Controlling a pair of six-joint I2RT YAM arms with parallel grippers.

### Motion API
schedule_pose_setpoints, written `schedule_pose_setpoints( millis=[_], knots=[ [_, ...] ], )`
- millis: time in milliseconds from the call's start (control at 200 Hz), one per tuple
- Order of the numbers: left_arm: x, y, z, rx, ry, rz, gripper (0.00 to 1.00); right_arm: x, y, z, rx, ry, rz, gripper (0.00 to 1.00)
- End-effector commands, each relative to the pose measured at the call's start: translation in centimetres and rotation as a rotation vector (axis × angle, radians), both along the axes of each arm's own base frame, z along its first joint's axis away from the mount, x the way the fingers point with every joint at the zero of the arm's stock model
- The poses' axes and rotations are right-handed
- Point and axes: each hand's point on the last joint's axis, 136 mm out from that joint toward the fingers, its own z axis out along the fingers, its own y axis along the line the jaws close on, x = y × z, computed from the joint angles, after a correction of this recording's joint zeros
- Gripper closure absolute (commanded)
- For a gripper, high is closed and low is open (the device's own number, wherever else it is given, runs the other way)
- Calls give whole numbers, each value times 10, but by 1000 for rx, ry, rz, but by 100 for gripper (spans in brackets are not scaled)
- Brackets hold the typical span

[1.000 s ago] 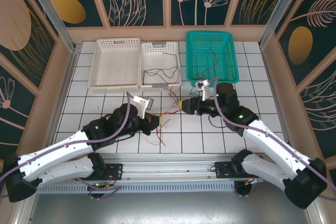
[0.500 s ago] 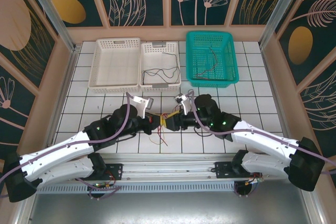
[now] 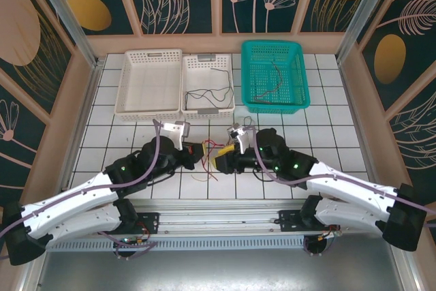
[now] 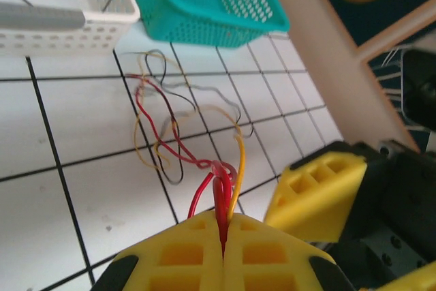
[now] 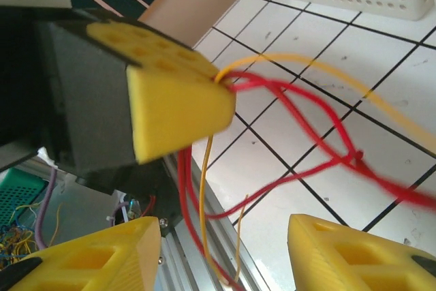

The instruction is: Untangle the cables

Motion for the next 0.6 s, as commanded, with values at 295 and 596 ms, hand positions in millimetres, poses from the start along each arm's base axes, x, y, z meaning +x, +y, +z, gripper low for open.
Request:
schedule_pose_setpoints(
  millis=[295,596],
  knots=[
    [11,-4,11,-91,2,62,100,-24,22,-16,29,12,101,47],
    [6,-5,9,-114,16,43,100,-13,20,-20,1,-14,25,90]
  ],
)
